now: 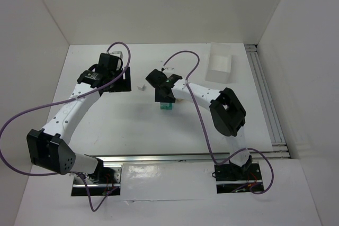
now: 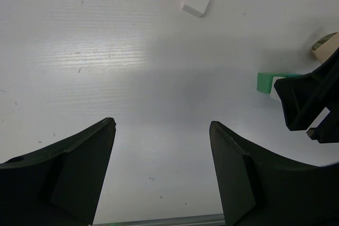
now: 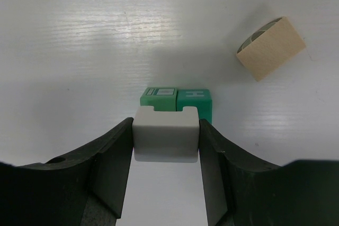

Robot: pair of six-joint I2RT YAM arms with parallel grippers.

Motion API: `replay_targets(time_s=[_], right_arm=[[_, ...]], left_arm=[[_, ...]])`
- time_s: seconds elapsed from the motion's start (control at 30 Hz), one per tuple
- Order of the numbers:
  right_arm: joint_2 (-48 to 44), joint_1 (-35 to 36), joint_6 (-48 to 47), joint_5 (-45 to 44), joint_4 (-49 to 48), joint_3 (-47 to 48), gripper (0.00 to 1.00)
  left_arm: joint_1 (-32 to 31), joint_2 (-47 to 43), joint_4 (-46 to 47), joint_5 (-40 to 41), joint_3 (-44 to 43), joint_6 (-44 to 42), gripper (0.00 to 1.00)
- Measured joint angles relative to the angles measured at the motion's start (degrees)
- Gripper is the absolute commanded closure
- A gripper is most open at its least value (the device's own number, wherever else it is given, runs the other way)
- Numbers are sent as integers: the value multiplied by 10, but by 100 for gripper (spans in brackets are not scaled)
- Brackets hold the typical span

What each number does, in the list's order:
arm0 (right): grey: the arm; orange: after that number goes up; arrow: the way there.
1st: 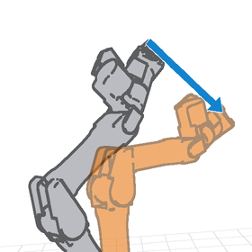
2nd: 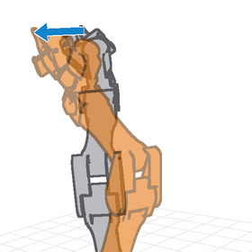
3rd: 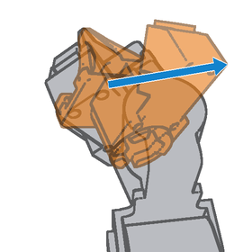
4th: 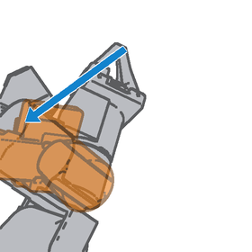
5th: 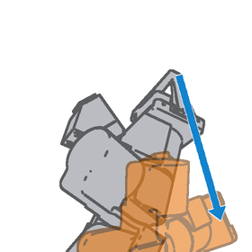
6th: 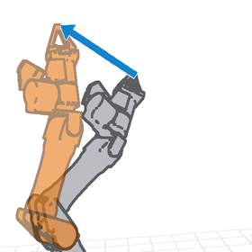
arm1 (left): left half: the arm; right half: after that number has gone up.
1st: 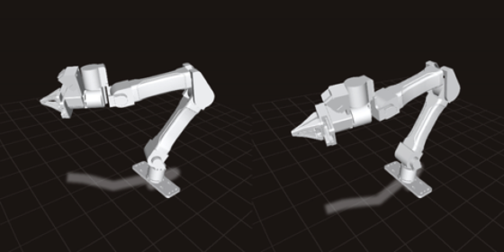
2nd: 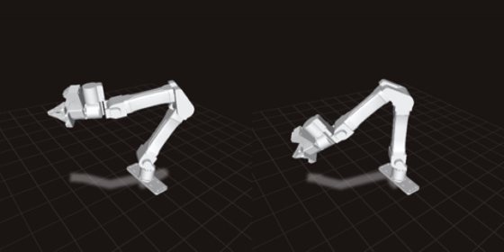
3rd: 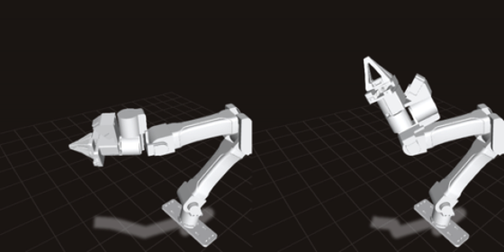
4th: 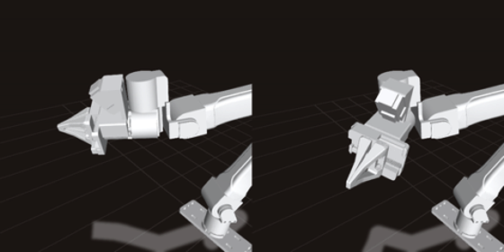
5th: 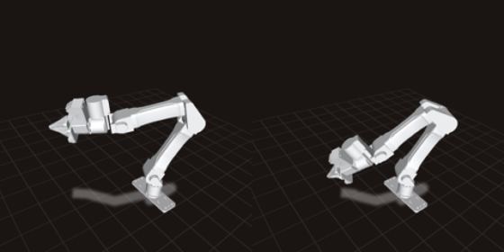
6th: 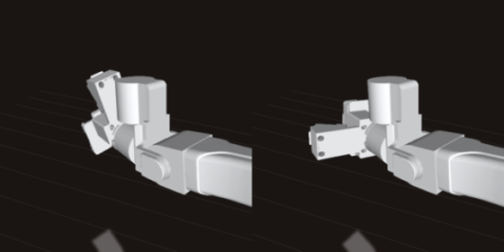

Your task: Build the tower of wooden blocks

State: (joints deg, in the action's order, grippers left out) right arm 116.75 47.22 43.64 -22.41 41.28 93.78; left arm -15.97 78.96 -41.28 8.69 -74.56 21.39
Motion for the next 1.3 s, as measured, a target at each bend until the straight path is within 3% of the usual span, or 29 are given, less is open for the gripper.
replay_targets(time_s=[1.3], right_arm=[[15,0,-1,-10,3,4,54]], left_arm=[[0,0,0,0,0,0,16]])
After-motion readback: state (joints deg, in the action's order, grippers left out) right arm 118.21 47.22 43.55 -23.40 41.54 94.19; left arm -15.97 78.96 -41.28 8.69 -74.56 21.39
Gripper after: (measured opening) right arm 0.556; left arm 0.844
